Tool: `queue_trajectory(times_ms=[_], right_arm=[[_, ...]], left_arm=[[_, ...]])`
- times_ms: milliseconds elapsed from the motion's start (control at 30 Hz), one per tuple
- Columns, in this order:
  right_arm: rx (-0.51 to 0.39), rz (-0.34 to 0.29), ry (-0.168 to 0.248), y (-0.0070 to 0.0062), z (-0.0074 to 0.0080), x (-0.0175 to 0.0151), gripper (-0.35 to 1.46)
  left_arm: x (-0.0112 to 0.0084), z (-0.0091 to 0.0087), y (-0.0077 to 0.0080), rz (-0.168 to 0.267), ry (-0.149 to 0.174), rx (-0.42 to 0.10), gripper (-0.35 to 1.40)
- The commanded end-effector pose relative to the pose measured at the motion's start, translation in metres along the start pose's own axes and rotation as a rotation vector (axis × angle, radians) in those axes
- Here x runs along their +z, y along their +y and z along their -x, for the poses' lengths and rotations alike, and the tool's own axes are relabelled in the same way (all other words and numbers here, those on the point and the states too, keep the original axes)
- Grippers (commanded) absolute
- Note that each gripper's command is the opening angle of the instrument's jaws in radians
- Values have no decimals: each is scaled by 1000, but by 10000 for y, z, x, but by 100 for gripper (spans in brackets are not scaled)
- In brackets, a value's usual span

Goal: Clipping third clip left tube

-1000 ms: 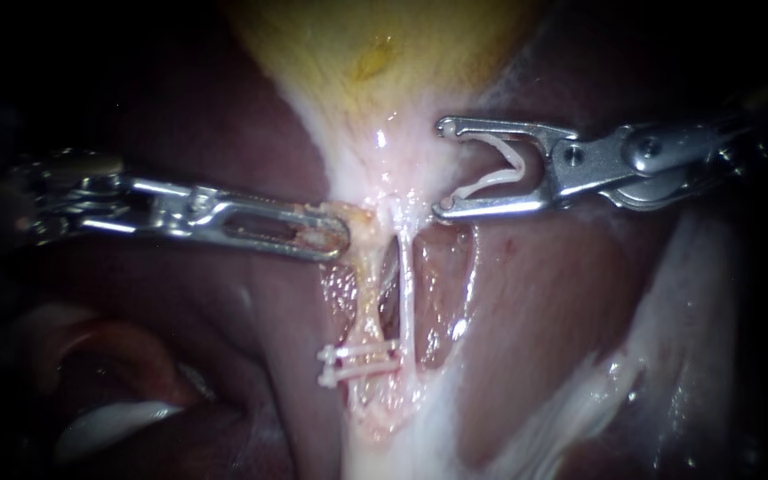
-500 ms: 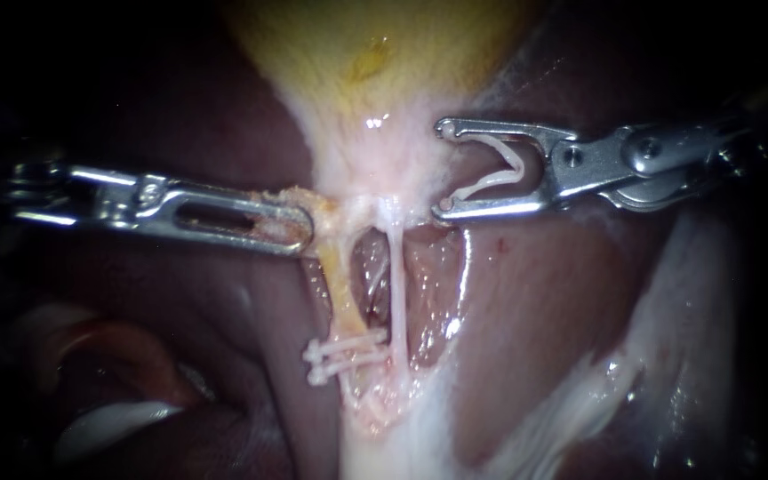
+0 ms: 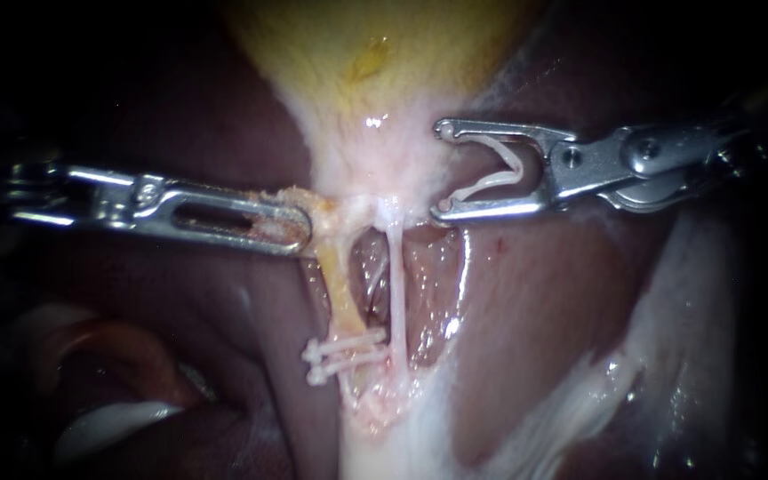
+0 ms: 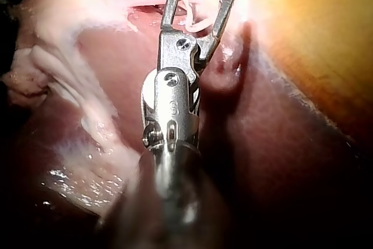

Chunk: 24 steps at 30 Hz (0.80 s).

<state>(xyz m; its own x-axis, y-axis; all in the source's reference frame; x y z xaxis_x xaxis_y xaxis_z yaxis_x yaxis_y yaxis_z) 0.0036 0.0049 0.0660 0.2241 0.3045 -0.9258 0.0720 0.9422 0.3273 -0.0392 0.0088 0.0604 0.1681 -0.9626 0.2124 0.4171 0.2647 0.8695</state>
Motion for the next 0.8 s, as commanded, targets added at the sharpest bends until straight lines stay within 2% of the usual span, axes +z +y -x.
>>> queue_trajectory(times_ms=[33,133,300,467,600,800], right_arm=[[19,2,1,-5,2,1,49],[83,-17,9,-16,8,10,49],[141,-40,20,-30,14,29,49],[165,-71,-26,-45,27,51,48],[187,-79,-30,-54,40,69,48],[207,-98,-57,-61,59,92,48]], left_arm=[[0,0,0,1,2,2,-35],[0,0,1,3,0,2,-35],[-1,1,3,5,-1,3,-35],[-2,2,3,7,-3,2,-35],[-2,2,2,7,-3,2,-35],[-3,2,-1,7,-3,1,-35]])
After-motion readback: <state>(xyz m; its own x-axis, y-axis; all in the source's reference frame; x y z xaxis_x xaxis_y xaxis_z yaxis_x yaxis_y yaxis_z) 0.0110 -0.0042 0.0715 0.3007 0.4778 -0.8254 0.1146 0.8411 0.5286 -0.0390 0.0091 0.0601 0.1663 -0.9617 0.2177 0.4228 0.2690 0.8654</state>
